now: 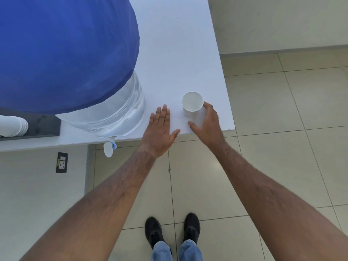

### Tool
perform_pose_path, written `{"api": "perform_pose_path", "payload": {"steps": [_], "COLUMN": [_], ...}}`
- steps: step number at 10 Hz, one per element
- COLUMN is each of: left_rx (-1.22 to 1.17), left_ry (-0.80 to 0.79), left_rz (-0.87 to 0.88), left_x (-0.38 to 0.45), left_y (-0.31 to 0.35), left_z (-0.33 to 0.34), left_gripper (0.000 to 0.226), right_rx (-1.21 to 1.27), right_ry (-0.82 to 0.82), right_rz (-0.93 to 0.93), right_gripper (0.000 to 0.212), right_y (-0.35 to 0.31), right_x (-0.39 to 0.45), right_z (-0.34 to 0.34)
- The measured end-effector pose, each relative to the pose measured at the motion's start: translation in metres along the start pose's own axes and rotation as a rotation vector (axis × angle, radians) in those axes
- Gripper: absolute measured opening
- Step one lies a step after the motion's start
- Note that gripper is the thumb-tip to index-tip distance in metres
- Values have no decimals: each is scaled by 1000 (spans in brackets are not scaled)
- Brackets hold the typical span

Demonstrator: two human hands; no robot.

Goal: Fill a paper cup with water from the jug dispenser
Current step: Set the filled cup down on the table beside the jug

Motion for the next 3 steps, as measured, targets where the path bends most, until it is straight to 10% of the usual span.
{"api": "perform_pose_path", "payload": {"steps": [3], "left_rx": [66], "left_ry": [4], "left_rz": [12], "left_x": [-30], "left_y": [5], "left_z": [-6], "left_gripper": [92], "right_rx": [-515], "right_ry": [-16], "right_rz": [-120], "right_gripper": [92], "right_y": [38], "right_x": [-38], "right_z": [0]}}
Point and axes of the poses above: each hand's wrist, its own x-axis towards the middle knuckle, its own z-axis out of the palm, y = z × x, the point moved 10 cm from there along x, towards the middle knuckle, and after that the axes turned 9 degrees about z, right-handed, at the moved point
